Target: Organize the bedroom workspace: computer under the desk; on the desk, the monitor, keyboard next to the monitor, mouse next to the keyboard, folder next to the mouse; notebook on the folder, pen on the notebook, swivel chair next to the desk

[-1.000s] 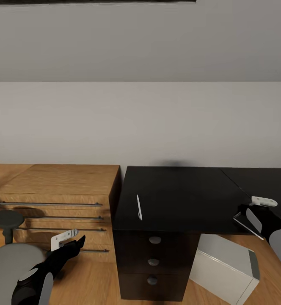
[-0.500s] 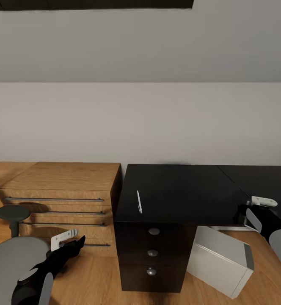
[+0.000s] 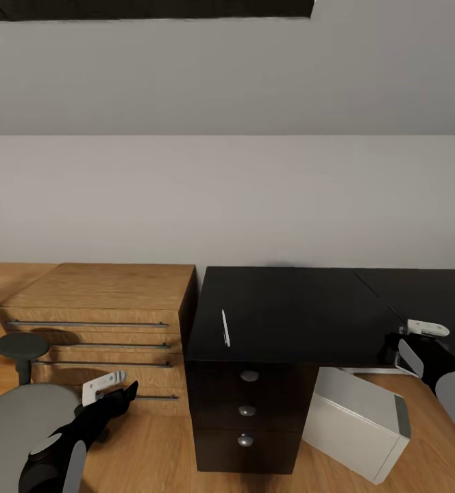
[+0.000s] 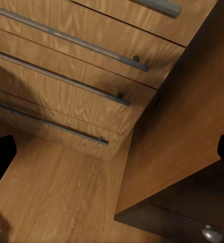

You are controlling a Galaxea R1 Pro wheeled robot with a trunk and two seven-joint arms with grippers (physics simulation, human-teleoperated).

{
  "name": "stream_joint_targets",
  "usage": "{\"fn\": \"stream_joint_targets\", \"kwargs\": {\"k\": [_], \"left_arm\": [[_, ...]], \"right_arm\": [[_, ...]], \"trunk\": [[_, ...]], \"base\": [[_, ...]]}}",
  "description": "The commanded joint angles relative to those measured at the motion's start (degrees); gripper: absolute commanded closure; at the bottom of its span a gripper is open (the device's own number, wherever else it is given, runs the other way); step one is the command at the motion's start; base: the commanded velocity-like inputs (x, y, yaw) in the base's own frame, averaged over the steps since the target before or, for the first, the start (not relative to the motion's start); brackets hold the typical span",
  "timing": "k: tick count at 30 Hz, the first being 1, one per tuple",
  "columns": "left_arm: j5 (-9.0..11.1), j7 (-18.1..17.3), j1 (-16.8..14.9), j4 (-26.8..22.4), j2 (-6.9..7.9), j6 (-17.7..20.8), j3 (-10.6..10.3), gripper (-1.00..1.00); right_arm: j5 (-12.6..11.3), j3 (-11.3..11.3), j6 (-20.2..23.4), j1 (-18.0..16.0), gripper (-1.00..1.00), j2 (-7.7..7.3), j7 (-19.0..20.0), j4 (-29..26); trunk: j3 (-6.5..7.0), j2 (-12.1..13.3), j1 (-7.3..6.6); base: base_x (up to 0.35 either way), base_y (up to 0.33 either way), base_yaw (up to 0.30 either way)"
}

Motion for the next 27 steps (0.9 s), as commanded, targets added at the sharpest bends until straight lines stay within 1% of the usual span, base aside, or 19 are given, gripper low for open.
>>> {"fn": "stream_joint_targets", "kwargs": {"k": [1,6,10,15,17,18,20,23,27], "left_arm": [[0.31,-0.22,-0.05,-0.07,-0.06,0.36,0.17,-1.00],[0.28,-0.12,-0.05,-0.05,-0.06,0.39,0.17,-1.00],[0.24,-0.05,-0.05,0.11,-0.06,0.43,0.08,-1.00],[0.17,0.04,-0.05,0.32,-0.12,0.39,-0.04,-1.00],[0.15,0.04,-0.05,0.37,-0.14,0.38,-0.07,-1.00],[0.14,0.05,-0.05,0.42,-0.14,0.37,-0.08,-1.00],[0.14,0.02,-0.05,0.43,-0.16,0.36,-0.09,-1.00],[0.14,0.02,-0.05,0.45,-0.20,0.36,-0.10,-1.00],[0.10,0.04,-0.05,0.45,-0.22,0.31,-0.17,-1.00]], "right_arm": [[-0.89,0.50,0.55,0.03,-1.00,-0.03,-0.21,1.99],[-0.93,0.44,-0.53,0.03,-1.00,0.01,-0.16,1.39],[-1.11,0.30,-1.74,0.03,-1.00,-0.01,-0.14,-0.92],[-2.58,0.12,-1.93,0.10,-1.00,-0.08,-0.14,-4.06],[-3.70,0.07,-1.19,0.22,-1.00,-0.14,-0.14,-6.61],[-5.02,0.01,1.68,0.93,-1.00,-0.20,-0.14,-12.26],[-5.62,-0.02,3.52,2.08,-1.00,-0.21,-0.15,-15.91],[-6.66,-0.10,6.30,4.89,-1.00,-0.22,-0.22,-21.97],[-8.20,-0.33,9.76,9.48,-1.00,-0.23,-0.45,-30.50]], "trunk": [[0.11,0.39,-0.23],[1.01,2.39,-1.33],[1.73,4.00,-2.21],[2.63,6.00,-3.30],[2.99,6.81,-3.74],[3.16,7.21,-3.96],[3.52,8.01,-4.40],[4.06,9.21,-5.06],[4.78,10.82,-5.94]], "base": [[0.000,0.000,0.000],[0.000,0.000,0.000],[0.000,0.000,0.000],[0.000,0.000,0.000],[0.000,0.000,0.000],[0.000,0.000,0.000],[0.000,0.000,0.000],[0.000,0.000,0.000],[0.000,0.000,0.000]]}}
